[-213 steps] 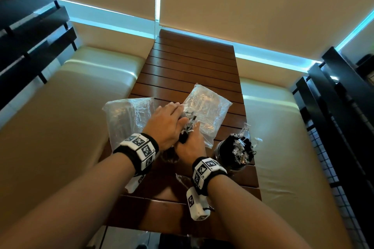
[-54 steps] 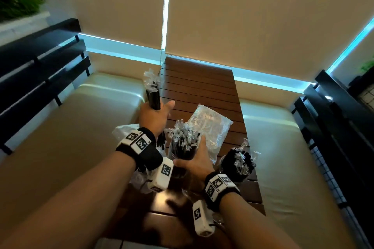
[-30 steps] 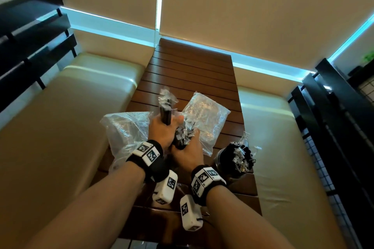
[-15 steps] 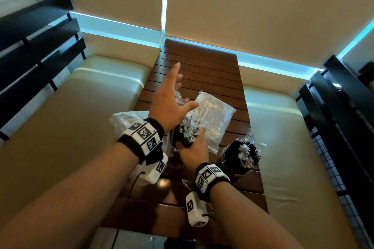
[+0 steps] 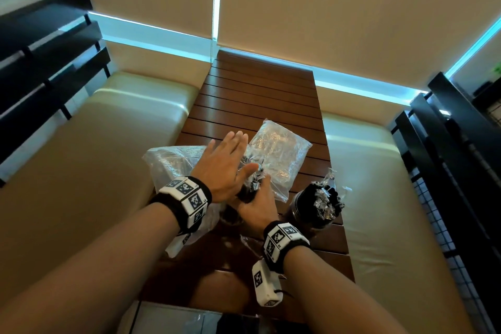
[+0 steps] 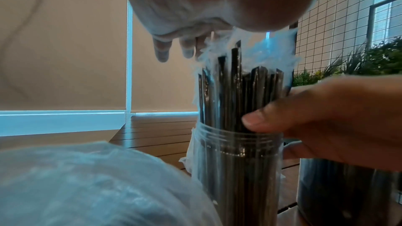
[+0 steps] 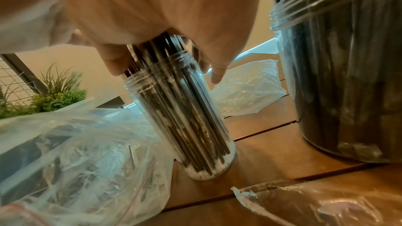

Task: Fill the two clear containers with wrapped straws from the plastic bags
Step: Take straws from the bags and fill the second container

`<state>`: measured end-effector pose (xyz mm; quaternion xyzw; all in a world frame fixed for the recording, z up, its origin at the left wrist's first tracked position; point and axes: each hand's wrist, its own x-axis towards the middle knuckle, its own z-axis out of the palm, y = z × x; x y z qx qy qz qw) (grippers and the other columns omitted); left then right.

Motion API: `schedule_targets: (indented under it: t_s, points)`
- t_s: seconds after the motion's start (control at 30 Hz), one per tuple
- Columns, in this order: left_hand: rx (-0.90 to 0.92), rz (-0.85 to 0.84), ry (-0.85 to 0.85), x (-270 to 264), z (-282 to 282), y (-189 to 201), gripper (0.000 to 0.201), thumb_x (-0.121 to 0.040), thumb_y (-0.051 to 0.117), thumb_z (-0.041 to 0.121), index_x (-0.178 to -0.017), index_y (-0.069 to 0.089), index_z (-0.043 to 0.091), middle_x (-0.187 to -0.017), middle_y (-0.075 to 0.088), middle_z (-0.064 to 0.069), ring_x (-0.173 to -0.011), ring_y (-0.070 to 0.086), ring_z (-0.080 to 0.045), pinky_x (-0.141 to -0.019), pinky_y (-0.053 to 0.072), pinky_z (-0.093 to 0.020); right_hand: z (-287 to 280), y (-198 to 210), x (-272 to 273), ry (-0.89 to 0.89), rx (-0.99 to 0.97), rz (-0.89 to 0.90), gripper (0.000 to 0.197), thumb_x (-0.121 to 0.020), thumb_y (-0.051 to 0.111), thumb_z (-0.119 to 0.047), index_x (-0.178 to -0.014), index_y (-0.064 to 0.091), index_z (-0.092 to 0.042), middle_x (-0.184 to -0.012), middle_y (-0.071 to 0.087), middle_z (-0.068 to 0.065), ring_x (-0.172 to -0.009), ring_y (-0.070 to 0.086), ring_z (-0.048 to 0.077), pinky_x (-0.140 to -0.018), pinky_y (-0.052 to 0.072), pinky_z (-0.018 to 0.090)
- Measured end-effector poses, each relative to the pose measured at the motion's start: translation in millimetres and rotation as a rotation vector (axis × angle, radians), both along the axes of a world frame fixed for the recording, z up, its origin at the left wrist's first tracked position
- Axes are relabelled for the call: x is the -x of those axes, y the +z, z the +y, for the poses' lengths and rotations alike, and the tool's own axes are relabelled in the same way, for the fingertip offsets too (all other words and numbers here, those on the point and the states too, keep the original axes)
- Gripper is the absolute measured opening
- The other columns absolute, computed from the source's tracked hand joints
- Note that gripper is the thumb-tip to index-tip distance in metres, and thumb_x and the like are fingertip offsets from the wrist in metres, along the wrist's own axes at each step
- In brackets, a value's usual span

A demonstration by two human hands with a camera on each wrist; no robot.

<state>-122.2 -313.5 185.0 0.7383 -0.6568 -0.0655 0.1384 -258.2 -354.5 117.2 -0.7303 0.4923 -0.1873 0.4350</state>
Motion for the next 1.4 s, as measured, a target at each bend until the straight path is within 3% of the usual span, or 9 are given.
schedule_targets:
  t_s: [0.13,0.23,0.37,0.57,0.7,0.87,1.07,1.17,1.4]
  points:
    - [-0.163,-0.030,-0.024,12,8,-21,0.099,-0.084,0.003,0.081,-0.152,-0.017,0.013,-0.161,-0.018,-0.001,-0.148,-0.016,-0.016,-0.122,0.001,-0.049,-3,-10,-7,0.008,0.020,0.074,0.102,-0.068,0.068,-0.059,-0.149,0.014,-0.026,-0.150,0.041,0.003,-0.134,0.045,0.023,-0.113,0.039,0.032]
    - [-0.211,-0.064,-0.023,9,4,-21,0.108,-0.077,0.005,0.088,-0.151,-0.021,0.013,-0.160,-0.022,-0.001,-0.148,-0.018,-0.016,-0.121,-0.001,-0.052,-10,-26,-8,-0.032,0.017,0.064,0.098,-0.063,0.070,-0.055,-0.143,0.019,-0.031,-0.138,0.052,0.010,-0.122,0.057,0.030,-0.093,0.055,0.049]
    - [-0.253,0.134,-0.038,-5,6,-1,0.126,-0.061,0.007,0.098,-0.150,-0.024,0.014,-0.161,-0.016,-0.002,-0.150,-0.003,-0.018,-0.122,0.005,-0.051,-7,-3,-3,-0.081,0.028,0.101,0.079,-0.061,0.074,-0.052,-0.122,0.035,-0.021,-0.116,0.057,0.005,-0.102,0.062,0.025,-0.082,0.058,0.042]
    - [-0.469,-0.056,0.034,-54,46,-7,0.148,-0.047,0.060,0.092,-0.151,-0.020,0.024,-0.163,-0.009,-0.001,-0.149,0.011,-0.026,-0.117,0.026,-0.050,9,2,14,-0.119,-0.142,0.373,0.081,-0.069,0.086,-0.039,-0.129,0.039,-0.009,-0.127,0.055,0.009,-0.117,0.057,0.030,-0.091,0.047,0.029]
    - [-0.558,-0.171,0.201,-64,70,-44,0.119,-0.073,0.075,0.053,-0.153,-0.008,0.025,-0.162,-0.002,-0.009,-0.145,0.023,-0.035,-0.109,0.037,-0.051,26,-6,8,0.154,-0.178,0.570,0.038,-0.080,0.068,-0.044,-0.101,0.067,-0.012,-0.098,0.070,0.009,-0.086,0.070,0.028,-0.080,0.060,0.038]
    - [-0.359,-0.018,0.252,-58,73,-40,0.041,-0.090,0.056,0.012,-0.128,0.053,0.026,-0.122,0.062,-0.008,-0.109,0.063,-0.029,-0.089,0.054,-0.039,53,1,-30,0.441,-0.098,0.431,0.026,-0.090,0.056,-0.024,-0.083,0.070,-0.004,-0.085,0.072,0.013,-0.080,0.068,0.029,-0.068,0.056,0.032]
    - [-0.268,0.082,0.233,-62,67,-4,0.045,-0.088,0.045,0.002,-0.130,0.058,0.014,-0.128,0.062,-0.013,-0.121,0.055,-0.030,-0.100,0.046,-0.039,68,12,-77,0.508,0.181,0.357,0.048,-0.080,0.053,-0.057,-0.097,0.069,-0.015,-0.091,0.070,0.009,-0.087,0.064,0.027,-0.075,0.046,0.030]
    - [-0.271,0.063,0.224,-62,71,7,0.045,-0.091,0.045,0.006,-0.133,0.057,0.018,-0.132,0.060,-0.012,-0.124,0.054,-0.029,-0.100,0.046,-0.035,67,12,-91,0.511,0.340,0.502,0.052,-0.090,0.050,-0.055,-0.129,0.056,-0.020,-0.123,0.063,0.010,-0.115,0.058,0.030,-0.100,0.046,0.040]
    - [-0.326,0.102,0.230,-55,87,8,0.038,-0.088,0.044,-0.003,-0.116,0.065,0.010,-0.113,0.067,-0.015,-0.106,0.065,-0.031,-0.090,0.054,-0.041,64,-10,-104,0.523,0.166,0.742,0.059,-0.088,0.066,-0.043,-0.137,0.050,-0.014,-0.135,0.056,0.008,-0.127,0.052,0.026,-0.103,0.041,0.034]
